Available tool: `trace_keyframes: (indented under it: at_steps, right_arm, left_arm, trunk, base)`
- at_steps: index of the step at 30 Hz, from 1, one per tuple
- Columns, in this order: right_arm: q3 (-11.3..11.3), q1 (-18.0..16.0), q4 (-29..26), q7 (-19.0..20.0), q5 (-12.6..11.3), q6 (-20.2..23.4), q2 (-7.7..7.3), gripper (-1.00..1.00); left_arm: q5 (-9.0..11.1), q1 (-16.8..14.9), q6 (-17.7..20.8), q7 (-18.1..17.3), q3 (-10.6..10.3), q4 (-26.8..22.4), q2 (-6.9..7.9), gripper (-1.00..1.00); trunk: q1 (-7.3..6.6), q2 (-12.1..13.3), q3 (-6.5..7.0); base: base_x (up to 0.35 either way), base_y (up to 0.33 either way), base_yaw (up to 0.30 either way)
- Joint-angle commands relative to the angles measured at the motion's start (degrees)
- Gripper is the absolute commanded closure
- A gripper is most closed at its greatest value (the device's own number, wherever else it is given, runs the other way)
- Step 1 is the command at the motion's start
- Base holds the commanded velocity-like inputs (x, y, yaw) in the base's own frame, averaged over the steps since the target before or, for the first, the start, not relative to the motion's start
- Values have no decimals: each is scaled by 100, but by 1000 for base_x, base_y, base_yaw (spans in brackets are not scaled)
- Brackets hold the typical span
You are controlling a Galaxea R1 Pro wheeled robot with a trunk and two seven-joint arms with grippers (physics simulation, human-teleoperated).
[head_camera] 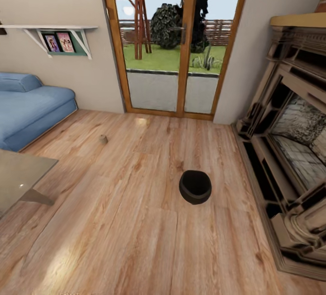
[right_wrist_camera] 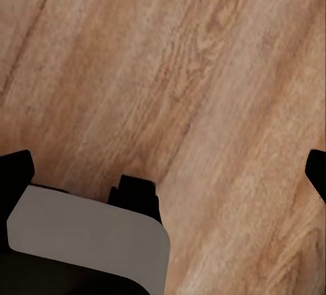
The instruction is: Place each of the two pumpkins and all three candles from the living room inside a cabinet in the living room (use any cabinet), then make sure every cabinet is closed, and position the cauldron so it is next to a table in the living room.
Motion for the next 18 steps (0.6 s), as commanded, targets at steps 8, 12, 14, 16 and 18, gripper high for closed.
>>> trace_keyframes:
  at_steps: [8,12,14,16,18]
  right_arm:
    - [0,0,0,0,2,0,0,-100]
    - [0,0,0,0,2,0,0,-100]
    - [0,0,0,0,2,0,0,-100]
    - [0,0,0,0,1,0,0,-100]
    - [0,0,0,0,2,0,0,-100]
  left_arm:
    - [0,0,0,0,1,0,0,-100]
    - [0,0,0,0,1,0,0,-100]
    - [0,0,0,0,1,0,0,-100]
    - [0,0,0,0,1,0,0,-100]
    - [0,0,0,0,1,0,0,-100]
  trunk:
    - [0,0,43]
    - [0,0,64]
    - [0,0,75]
    - [0,0,86]
    - [0,0,96]
  base:
    - [0,0,256]
    - [0,0,256]
    - [0,0,256]
    - [0,0,256]
    - [0,0,256]
